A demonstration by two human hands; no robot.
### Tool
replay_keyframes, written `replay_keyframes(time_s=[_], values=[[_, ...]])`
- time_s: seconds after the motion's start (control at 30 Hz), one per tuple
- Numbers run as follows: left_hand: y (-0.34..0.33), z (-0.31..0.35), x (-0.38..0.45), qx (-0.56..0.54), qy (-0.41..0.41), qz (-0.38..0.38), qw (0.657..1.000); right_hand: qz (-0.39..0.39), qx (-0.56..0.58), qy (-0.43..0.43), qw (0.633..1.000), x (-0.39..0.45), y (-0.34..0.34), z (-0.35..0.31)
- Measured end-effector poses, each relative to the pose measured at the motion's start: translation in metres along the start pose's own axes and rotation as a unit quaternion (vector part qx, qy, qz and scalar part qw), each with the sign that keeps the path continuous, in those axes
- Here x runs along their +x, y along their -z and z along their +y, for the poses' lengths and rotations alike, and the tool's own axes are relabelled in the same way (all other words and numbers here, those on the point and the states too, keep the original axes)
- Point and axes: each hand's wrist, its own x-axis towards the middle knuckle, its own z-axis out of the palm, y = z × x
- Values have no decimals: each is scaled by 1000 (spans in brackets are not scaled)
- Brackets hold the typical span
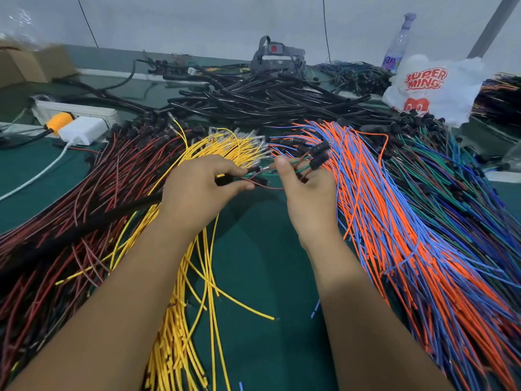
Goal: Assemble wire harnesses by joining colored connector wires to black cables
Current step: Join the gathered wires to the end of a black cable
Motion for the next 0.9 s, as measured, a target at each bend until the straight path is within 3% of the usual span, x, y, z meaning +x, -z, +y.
replay_keyframes(time_s=[0.17,0.3,0.43,0.67,0.77,0.9], values=[[-1,-1,1,-18,22,-1,1000,3,150,-74,986,0,3,-1],[-3,0,2,-85,59,-68,992,30,334,-125,934,2,3,-3],[-1,4,2,-193,62,-148,968,53,431,-169,885,4,4,-4],[1,5,0,-215,65,-151,963,-56,241,-68,967,5,4,-1],[0,8,-1,-208,77,-116,968,-5,138,-50,989,4,1,1],[-3,8,0,-91,108,-26,990,60,99,-28,993,-1,-8,-1]])
